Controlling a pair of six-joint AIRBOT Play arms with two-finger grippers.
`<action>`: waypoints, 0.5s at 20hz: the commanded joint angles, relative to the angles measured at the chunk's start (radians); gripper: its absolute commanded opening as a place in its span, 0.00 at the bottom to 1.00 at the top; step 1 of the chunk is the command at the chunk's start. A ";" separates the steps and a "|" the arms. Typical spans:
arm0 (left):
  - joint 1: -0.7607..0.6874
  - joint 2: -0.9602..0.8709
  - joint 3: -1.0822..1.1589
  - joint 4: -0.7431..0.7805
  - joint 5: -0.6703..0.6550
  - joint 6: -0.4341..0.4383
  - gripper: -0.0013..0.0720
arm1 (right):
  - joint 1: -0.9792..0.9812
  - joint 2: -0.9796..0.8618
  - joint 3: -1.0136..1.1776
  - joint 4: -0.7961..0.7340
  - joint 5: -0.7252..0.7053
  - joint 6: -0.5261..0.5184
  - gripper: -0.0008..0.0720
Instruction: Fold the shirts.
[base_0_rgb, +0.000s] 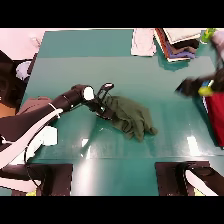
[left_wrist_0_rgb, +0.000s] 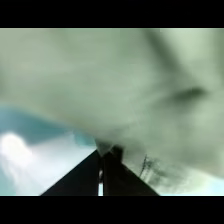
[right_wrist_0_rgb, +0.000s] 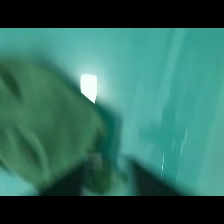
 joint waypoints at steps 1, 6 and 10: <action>0.036 0.000 0.010 0.059 -0.031 -0.004 0.05 | 0.000 0.068 -0.357 0.063 -0.001 -0.036 0.79; 0.037 0.000 0.010 0.071 -0.049 -0.003 0.05 | 0.114 0.031 -0.582 0.264 -0.227 -0.084 0.79; 0.037 0.000 0.010 0.077 -0.067 -0.003 0.05 | 0.216 -0.076 -0.584 0.267 -0.309 -0.084 0.77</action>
